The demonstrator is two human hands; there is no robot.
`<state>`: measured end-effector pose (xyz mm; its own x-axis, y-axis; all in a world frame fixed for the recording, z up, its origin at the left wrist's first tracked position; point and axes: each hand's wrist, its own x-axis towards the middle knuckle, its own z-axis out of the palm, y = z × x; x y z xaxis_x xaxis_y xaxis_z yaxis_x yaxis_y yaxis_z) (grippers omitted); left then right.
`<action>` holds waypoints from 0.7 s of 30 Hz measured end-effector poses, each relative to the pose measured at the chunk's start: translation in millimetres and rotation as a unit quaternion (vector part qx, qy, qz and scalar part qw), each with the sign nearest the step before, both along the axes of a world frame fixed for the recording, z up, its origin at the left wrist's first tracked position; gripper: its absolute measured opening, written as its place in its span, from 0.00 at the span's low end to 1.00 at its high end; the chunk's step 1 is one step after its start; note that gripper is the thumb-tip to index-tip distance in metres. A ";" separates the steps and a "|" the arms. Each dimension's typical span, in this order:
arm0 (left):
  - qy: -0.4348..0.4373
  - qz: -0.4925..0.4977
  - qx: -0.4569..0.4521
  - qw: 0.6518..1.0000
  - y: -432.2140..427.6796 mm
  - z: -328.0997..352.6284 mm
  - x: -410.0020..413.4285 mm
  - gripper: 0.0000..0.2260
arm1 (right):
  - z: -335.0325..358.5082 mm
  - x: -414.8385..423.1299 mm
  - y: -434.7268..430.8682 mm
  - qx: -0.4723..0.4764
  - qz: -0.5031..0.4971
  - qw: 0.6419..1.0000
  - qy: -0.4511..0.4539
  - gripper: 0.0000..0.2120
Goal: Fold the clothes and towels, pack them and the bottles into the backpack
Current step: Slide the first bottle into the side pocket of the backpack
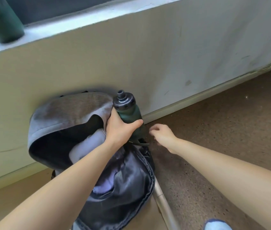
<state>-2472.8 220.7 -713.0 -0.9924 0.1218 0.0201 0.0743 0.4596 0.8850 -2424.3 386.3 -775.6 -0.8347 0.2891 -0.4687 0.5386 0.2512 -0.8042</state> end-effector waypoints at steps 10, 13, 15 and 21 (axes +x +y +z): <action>-0.008 0.027 -0.053 0.998 -14.0 6.5 12.7 0.30 | -13.1 -4.8 -25.4 0.162 0.139 0.976 -0.046 0.05; -0.004 0.041 -0.065 0.997 -16.7 9.3 13.4 0.29 | -16.9 2.4 -23.0 0.144 0.099 0.985 -0.007 0.07; -0.009 0.047 -0.068 0.997 -17.8 12.9 12.8 0.28 | -18.3 11.5 -24.9 0.099 0.040 0.994 0.020 0.08; -0.039 0.023 -0.052 0.998 -20.4 25.5 6.3 0.24 | -15.4 24.1 -35.4 0.073 0.007 0.994 0.079 0.08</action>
